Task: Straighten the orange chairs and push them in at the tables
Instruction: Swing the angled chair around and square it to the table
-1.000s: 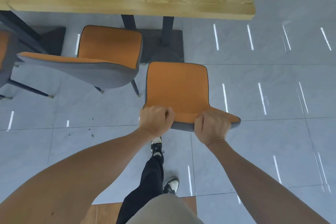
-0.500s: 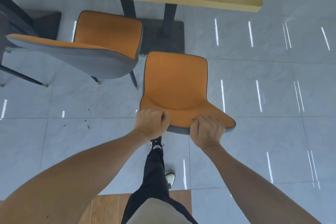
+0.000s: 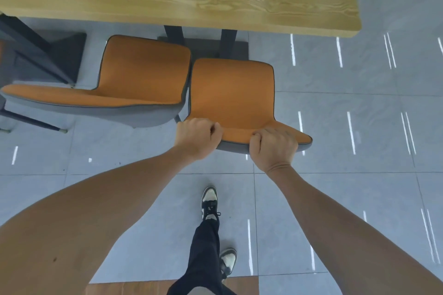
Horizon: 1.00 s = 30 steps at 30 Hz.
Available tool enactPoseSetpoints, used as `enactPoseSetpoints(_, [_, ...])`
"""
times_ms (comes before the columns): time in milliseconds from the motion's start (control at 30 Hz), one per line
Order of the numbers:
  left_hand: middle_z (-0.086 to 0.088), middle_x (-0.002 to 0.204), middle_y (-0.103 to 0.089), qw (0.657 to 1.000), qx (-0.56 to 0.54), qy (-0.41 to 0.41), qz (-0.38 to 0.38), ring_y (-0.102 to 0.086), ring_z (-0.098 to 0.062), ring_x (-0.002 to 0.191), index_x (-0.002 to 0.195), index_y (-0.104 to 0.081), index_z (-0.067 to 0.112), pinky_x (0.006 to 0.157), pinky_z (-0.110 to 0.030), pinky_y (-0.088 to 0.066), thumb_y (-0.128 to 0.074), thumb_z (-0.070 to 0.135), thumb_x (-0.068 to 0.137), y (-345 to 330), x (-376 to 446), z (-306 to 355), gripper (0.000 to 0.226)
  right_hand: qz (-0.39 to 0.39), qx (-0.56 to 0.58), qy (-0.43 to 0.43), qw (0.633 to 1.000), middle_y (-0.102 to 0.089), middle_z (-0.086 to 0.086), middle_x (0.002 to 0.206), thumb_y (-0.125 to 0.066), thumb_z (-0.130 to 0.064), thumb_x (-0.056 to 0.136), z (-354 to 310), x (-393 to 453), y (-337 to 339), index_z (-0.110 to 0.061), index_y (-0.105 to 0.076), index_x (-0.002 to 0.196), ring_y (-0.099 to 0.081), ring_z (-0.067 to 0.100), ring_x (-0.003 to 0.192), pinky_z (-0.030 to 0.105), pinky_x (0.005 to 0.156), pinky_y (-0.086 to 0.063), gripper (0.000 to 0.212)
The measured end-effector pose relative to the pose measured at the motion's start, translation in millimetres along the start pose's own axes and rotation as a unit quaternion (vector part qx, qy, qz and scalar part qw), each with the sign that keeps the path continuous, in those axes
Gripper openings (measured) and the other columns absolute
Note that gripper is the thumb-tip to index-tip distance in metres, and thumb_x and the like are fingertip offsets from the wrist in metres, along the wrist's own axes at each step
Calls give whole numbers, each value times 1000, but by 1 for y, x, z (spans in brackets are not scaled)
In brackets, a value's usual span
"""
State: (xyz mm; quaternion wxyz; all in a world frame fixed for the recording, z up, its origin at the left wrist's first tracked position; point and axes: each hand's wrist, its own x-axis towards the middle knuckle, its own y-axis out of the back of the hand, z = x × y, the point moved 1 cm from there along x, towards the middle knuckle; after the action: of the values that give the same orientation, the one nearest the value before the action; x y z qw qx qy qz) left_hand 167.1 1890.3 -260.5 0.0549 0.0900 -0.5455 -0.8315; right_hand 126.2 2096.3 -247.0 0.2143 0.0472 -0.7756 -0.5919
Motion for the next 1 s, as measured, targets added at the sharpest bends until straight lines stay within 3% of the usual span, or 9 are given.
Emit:
enactPoseSetpoints(400, [5, 43, -29, 999, 4, -3, -39, -27, -14, 39, 49, -32, 14, 46, -25, -21, -27, 39, 89, 4, 57, 3, 47, -40, -1, 9, 999, -37, -5, 45, -42, -19, 79, 14, 59, -8, -18, -44, 46, -32, 19, 44, 23, 52, -11, 33])
enactPoseSetpoints(567, [5, 46, -29, 998, -4, 25, -61, -26, -15, 41, 50, -32, 15, 48, -27, -21, -25, 37, 86, 7, 51, 9, 43, -159, -17, 19, 987, -43, -8, 54, -31, -32, 88, 18, 63, 0, -21, -47, 55, -45, 19, 57, 27, 50, -24, 39])
enactPoseSetpoints(667, [3, 48, -32, 993, -19, 50, -102, -28, -15, 42, 53, -35, 16, 48, -28, -20, -28, 30, 86, 10, 49, 18, 37, -218, 18, 47, 975, -59, -7, 73, -31, -39, 99, 26, 62, 12, -22, -65, 78, -53, 18, 75, 35, 64, -43, 43])
enactPoseSetpoints(833, [-5, 60, -45, 982, 20, 56, -180, -42, -23, 55, 62, -38, 14, 57, -29, -32, -26, 21, 99, 21, 52, 38, 39, -267, 92, 70, 957, -67, -5, 93, -30, -39, 103, 50, 56, 36, -20, -66, 103, -57, 18, 91, 36, 87, -44, 41])
enactPoseSetpoints(900, [-5, 64, -55, 975, 48, 60, -211, -53, -24, 60, 65, -48, 13, 59, -30, -37, -24, 35, 104, 26, 56, 58, 50, -281, 106, 60, 952, -63, -7, 91, -31, -39, 103, 67, 59, 47, -22, -65, 101, -56, 16, 90, 34, 84, -43, 38])
enactPoseSetpoints(1000, [-5, 77, -62, 953, 59, 65, -291, -59, -23, 69, 79, -58, 12, 61, -33, -41, -28, 44, 104, 27, 72, 96, 50, -380, 120, 12, 917, -59, -3, 82, -32, -42, 101, 102, 75, 60, -20, -60, 90, -57, 20, 79, 31, 66, -43, 36])
